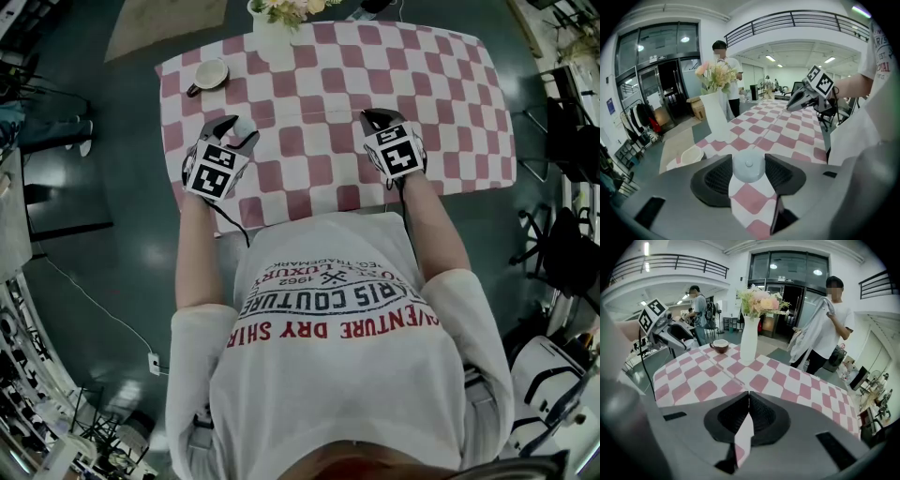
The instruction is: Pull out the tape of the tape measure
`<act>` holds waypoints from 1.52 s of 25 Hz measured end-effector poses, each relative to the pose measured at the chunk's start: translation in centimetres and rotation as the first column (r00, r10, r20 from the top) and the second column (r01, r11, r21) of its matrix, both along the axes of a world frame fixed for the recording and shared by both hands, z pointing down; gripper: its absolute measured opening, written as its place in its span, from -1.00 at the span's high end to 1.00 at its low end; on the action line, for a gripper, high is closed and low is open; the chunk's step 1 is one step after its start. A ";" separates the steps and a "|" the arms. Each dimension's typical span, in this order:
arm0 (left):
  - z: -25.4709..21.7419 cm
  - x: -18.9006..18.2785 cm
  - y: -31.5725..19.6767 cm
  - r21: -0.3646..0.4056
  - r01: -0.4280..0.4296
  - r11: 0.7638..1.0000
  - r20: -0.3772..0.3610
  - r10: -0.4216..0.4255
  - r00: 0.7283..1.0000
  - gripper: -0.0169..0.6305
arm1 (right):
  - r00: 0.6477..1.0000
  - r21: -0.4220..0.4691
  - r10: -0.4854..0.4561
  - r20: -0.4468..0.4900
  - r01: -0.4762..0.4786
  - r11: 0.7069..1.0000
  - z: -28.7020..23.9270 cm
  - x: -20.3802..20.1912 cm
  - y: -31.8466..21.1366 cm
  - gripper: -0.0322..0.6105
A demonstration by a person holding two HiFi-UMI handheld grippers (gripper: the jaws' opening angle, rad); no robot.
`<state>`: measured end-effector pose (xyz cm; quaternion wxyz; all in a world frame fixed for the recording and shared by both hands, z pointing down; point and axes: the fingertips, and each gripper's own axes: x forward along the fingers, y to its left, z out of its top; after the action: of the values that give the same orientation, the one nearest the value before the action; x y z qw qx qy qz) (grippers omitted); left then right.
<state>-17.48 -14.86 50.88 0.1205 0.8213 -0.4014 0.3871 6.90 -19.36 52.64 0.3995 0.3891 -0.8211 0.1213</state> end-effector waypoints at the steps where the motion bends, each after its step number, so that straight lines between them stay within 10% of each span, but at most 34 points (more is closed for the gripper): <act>1: 0.2 -0.6 0.0 -0.004 0.018 1.000 0.021 -0.018 1.000 0.23 | 1.000 0.001 0.012 -0.013 -0.012 1.000 0.2 0.6 -0.1 0.80; 13: 0.4 -2.0 -0.4 -0.024 0.112 0.993 -0.079 -0.113 0.990 0.23 | 0.998 0.005 0.054 -0.045 -0.054 0.999 0.8 2.9 -0.8 0.80; 38: 2.9 -3.8 0.0 -0.069 0.173 0.982 -0.025 -0.175 0.984 0.24 | 0.971 0.004 0.202 -0.126 -0.203 0.979 2.4 8.5 -2.8 0.80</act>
<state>-21.30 -14.84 53.75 0.1875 0.7845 -0.4565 0.3754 15.44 -22.20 55.00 0.4378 0.4758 -0.7499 0.1402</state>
